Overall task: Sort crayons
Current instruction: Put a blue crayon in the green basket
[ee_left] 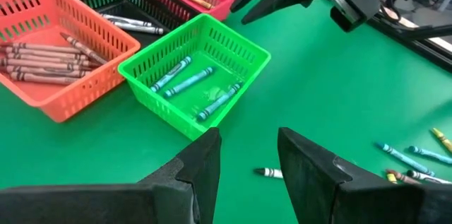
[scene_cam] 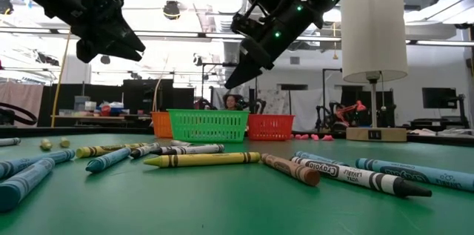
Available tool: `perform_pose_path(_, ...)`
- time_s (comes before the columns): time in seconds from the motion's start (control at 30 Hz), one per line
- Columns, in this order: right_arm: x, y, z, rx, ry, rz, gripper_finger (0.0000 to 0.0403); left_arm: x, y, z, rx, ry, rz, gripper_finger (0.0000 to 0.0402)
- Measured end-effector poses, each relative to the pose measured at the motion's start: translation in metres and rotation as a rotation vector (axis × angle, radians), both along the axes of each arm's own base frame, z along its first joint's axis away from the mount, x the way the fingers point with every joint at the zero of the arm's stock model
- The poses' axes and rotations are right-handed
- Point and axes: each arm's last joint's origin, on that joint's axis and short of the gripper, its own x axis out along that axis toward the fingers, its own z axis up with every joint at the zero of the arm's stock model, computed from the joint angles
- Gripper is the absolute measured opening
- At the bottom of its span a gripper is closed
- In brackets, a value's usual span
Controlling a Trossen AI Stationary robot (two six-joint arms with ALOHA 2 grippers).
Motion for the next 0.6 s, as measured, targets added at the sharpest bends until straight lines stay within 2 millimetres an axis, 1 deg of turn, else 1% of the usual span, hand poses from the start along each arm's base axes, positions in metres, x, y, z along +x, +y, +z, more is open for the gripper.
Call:
perform_pose_path(0.1,0.001,0.007,0.001,0.011,-0.001,0.038,0.0068,0.000,-0.001,0.000,-0.012,0.002,-0.023,0.0131)
perform_pose_path(0.2,0.002,0.020,0.003,0.038,-0.013,0.109,0.0069,0.000,-0.001,0.000,-0.024,0.004,-0.047,0.0131)
perform_pose_path(0.33,0.004,0.042,0.002,0.071,-0.003,0.187,0.0069,0.000,-0.002,0.000,-0.033,0.003,-0.046,0.0131)
perform_pose_path(0.47,0.006,0.069,0.002,0.049,-0.010,0.274,0.0069,0.000,-0.002,0.000,-0.032,0.003,-0.046,0.0131)
perform_pose_path(0.53,0.009,0.080,0.003,0.044,-0.044,0.302,0.0069,0.000,-0.001,0.000,-0.031,0.002,-0.044,0.0131)
perform_pose_path(0.6,0.015,0.089,0.002,0.078,-0.097,0.288,0.0069,0.000,-0.001,0.000,-0.030,0.002,-0.043,0.0131)
